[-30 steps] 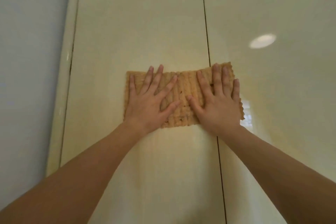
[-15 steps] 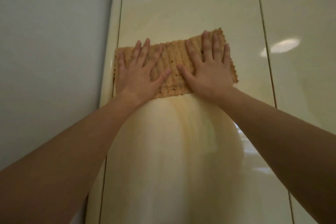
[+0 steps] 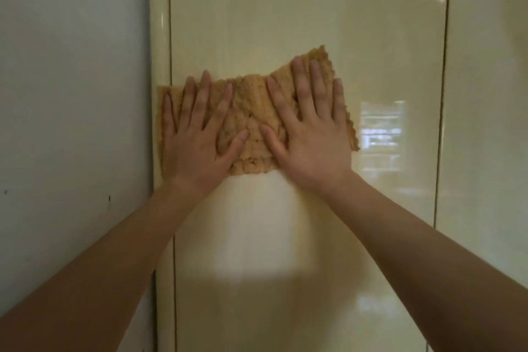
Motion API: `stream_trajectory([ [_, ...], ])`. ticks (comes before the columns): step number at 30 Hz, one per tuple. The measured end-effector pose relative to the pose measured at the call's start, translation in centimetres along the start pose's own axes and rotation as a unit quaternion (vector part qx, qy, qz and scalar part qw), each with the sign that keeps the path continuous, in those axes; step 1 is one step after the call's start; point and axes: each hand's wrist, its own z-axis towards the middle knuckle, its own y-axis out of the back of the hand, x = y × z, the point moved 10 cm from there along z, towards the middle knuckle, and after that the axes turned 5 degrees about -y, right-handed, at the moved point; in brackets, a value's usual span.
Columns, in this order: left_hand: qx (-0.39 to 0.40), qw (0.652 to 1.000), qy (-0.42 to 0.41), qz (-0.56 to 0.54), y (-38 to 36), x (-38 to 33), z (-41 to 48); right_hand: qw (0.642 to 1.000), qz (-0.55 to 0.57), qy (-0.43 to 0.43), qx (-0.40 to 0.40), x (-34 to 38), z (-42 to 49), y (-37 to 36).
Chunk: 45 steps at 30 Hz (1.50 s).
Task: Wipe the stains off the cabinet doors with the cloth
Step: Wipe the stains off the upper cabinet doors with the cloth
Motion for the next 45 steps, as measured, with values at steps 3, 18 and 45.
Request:
stream_trajectory([
  [3, 0.013, 1.0, 0.004, 0.003, -1.1, -2.1, -5.2, 0.999, 0.004, 0.02, 0.032, 0.3, -5.2, -1.1],
  [18, 0.003, 0.997, -0.029, -0.078, -0.2, -10.8, -0.8, 0.996, 0.062, 0.055, -0.018, -6.9, -3.9, 3.5],
  [45, -0.285, 0.743, -0.007, -0.606, 24.8, -15.3, 24.5, 0.95, 0.291, 0.016, -0.109, -18.0, 11.8, 29.0],
])
